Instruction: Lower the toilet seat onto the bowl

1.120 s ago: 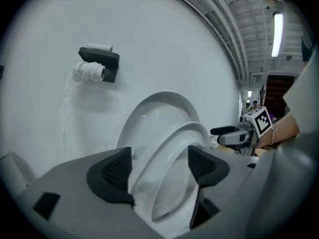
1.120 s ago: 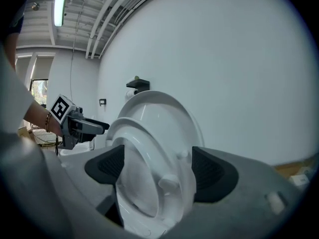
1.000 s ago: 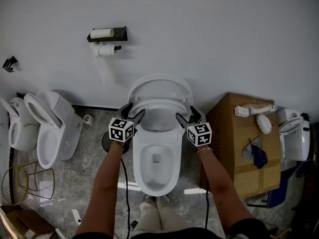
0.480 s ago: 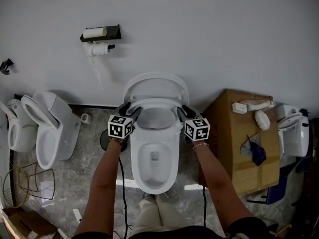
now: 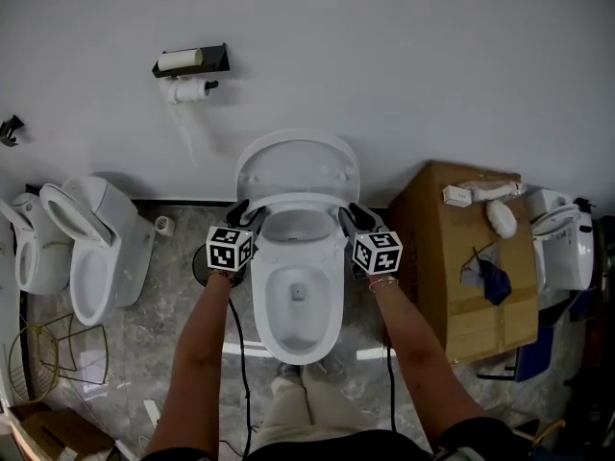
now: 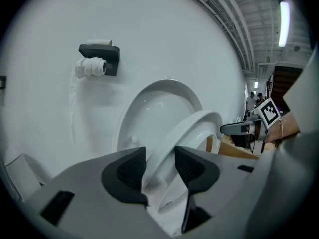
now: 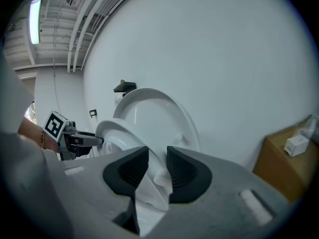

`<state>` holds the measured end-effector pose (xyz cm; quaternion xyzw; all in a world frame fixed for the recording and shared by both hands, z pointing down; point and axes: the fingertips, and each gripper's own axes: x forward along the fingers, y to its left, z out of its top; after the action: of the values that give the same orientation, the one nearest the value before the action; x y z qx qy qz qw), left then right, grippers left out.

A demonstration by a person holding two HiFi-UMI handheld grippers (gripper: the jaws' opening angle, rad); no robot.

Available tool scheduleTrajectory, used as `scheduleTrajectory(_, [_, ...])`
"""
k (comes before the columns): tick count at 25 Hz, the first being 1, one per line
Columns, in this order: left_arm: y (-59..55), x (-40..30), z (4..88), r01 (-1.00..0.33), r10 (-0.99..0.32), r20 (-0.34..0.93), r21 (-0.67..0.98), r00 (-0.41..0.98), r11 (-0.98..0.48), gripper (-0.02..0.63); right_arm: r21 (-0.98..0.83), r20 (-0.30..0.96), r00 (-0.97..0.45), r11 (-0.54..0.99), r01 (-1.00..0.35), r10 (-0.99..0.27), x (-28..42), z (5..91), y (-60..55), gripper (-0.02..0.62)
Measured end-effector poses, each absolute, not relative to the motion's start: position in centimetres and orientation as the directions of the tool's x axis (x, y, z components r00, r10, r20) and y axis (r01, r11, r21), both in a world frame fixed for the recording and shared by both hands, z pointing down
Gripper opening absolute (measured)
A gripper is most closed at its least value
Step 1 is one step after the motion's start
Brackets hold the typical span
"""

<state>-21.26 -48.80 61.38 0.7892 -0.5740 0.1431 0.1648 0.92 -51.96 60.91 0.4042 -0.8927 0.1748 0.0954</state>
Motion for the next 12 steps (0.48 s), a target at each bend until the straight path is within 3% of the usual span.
scheduleTrajectory(12, [-42.3, -19.9, 61.6, -0.938, -0.838, 0.422, 0.115, 0.345, -0.328, 0.179, -0.193, 0.34, -0.634, 0.608, -0.77, -0.695, 2.3, 61.5, -45.4, 0.11])
